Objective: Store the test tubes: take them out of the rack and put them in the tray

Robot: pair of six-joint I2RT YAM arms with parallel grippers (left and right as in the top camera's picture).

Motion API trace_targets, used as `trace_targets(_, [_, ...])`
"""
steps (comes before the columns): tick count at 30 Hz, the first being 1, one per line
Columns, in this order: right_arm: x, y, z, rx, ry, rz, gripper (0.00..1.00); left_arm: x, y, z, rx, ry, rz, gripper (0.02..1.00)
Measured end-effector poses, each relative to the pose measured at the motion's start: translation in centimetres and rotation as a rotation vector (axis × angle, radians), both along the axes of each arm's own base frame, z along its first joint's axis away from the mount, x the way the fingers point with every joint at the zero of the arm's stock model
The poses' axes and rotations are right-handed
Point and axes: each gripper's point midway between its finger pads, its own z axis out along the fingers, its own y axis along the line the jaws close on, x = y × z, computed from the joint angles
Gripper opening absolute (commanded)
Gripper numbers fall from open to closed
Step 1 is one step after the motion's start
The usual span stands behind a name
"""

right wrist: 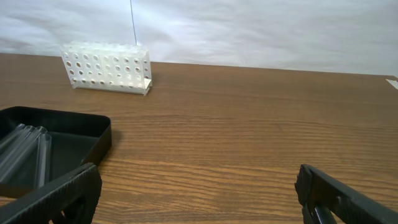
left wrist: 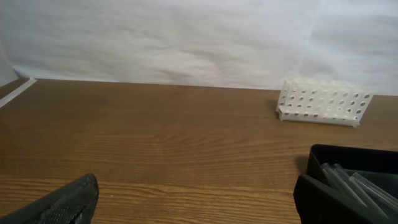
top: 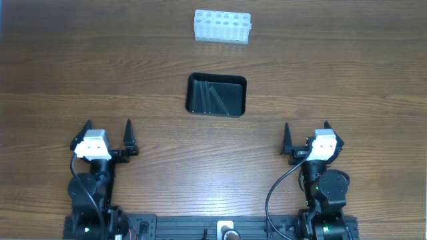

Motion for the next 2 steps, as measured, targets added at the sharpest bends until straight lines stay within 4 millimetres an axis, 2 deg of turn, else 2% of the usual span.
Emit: trace_targets(2, [0.0, 0.0, 0.0, 0.0, 0.0, 0.0, 0.991, 0.0, 0.0, 0.0, 0.0, 0.0, 0.0, 1.0])
